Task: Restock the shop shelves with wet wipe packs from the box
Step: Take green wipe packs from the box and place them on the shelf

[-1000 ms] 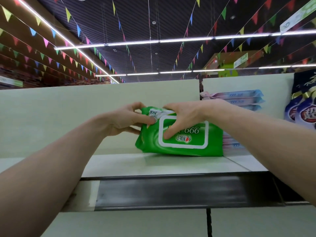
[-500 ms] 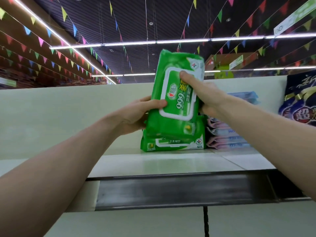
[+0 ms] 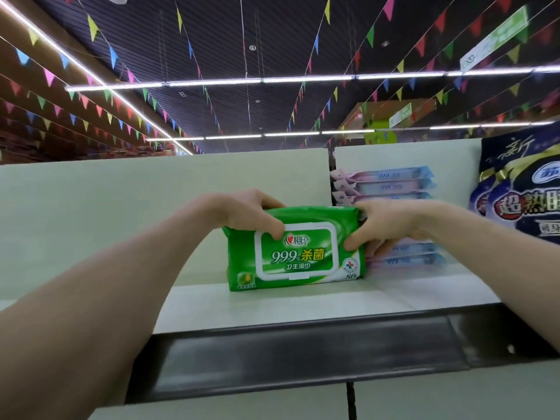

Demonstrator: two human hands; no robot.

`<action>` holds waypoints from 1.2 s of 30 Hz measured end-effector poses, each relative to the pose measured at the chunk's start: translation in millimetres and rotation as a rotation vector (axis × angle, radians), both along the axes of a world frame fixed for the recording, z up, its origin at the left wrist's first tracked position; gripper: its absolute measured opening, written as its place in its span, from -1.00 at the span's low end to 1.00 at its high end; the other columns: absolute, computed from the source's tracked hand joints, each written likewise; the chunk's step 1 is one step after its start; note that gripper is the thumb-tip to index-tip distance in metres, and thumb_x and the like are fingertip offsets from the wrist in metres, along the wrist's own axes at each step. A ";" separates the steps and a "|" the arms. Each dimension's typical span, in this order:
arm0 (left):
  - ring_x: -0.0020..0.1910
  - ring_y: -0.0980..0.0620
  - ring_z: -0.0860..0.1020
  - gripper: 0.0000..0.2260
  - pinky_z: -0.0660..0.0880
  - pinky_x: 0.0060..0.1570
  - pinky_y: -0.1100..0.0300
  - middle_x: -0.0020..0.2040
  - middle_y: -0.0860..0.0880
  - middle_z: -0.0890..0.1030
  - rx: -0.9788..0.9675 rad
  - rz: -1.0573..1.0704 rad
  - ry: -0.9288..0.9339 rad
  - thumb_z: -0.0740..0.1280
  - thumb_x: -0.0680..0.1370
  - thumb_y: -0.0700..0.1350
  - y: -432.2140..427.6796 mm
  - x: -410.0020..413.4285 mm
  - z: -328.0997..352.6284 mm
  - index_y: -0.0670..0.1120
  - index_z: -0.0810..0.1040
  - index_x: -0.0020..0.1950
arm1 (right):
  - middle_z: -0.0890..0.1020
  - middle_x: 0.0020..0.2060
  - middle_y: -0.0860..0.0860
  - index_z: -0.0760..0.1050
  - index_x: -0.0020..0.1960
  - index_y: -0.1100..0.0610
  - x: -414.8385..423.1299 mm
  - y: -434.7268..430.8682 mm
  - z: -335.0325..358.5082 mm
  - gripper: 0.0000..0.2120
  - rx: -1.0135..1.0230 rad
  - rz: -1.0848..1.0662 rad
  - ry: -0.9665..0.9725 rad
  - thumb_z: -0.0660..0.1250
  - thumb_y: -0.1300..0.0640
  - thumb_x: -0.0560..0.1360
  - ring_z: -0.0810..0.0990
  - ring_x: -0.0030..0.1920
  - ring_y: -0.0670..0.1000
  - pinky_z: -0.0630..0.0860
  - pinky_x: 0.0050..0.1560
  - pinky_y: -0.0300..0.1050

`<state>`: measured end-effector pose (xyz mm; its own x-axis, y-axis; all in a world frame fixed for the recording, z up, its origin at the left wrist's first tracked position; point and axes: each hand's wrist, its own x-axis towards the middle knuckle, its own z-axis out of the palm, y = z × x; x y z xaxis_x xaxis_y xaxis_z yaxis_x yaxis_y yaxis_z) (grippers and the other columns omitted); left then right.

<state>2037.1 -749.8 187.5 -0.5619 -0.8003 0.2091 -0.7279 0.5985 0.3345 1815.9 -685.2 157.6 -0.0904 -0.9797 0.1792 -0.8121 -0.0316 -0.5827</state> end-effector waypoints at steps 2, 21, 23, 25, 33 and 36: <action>-0.08 0.05 0.66 -0.65 0.60 -0.04 0.14 -0.02 0.06 0.67 -0.031 0.015 0.012 0.41 0.49 -0.07 -2.4 4.0 0.6 0.11 0.51 0.25 | 0.58 0.08 0.03 0.30 0.38 0.04 -2.0 2.1 4.8 -0.43 -0.074 0.019 -0.001 0.43 0.23 0.45 0.64 -0.07 0.04 0.63 -0.12 -0.09; 0.04 -0.23 0.64 -0.75 0.61 0.00 0.00 0.09 -0.27 0.65 0.472 0.039 0.474 0.19 0.56 -0.42 -14.0 81.8 6.4 -0.31 0.50 0.21 | 0.65 -0.09 0.14 0.50 -0.06 0.10 -6.6 -1.6 7.1 -0.82 -0.296 -0.014 -0.025 0.33 0.37 0.50 0.64 -0.33 -0.04 0.62 -0.29 -0.25; 0.01 -0.20 0.66 -0.79 0.62 -0.04 0.02 0.03 -0.27 0.66 0.389 0.103 0.409 0.23 0.56 -0.41 -10.4 77.0 5.8 -0.32 0.52 0.17 | 0.65 -0.11 0.14 0.50 -0.09 0.09 -5.0 -0.6 6.7 -0.82 -0.292 -0.022 -0.025 0.32 0.37 0.50 0.63 -0.35 -0.04 0.63 -0.27 -0.23; -0.02 -0.16 0.67 -0.85 0.64 -0.06 0.05 -0.01 -0.25 0.68 0.295 0.161 0.319 0.30 0.54 -0.37 -7.4 69.6 3.5 -0.31 0.55 0.10 | 0.65 -0.13 0.14 0.51 -0.11 0.09 -2.8 0.3 6.7 -0.82 -0.277 -0.033 -0.020 0.31 0.36 0.51 0.63 -0.34 -0.05 0.64 -0.19 -0.18; -0.17 -0.04 0.68 -0.93 0.62 -0.08 0.06 -0.18 -0.18 0.69 0.088 0.345 0.206 0.34 0.52 -0.38 -5.2 59.8 0.6 -0.24 0.53 -0.09 | 0.65 -0.19 0.18 0.60 -0.03 0.27 -1.4 0.7 5.7 -0.87 -0.332 -0.144 0.073 0.29 0.38 0.51 0.63 -0.27 0.04 0.64 -0.13 -0.10; -0.14 0.00 0.67 -0.90 0.60 -0.08 0.06 -0.16 -0.12 0.69 0.039 0.408 0.104 0.33 0.52 -0.35 3.8 59.3 3.1 -0.23 0.57 0.00 | 0.65 -0.03 0.18 0.59 0.03 0.26 4.2 2.4 7.7 -0.82 -0.346 -0.211 0.243 0.26 0.37 0.50 0.64 -0.10 0.10 0.61 0.03 -0.01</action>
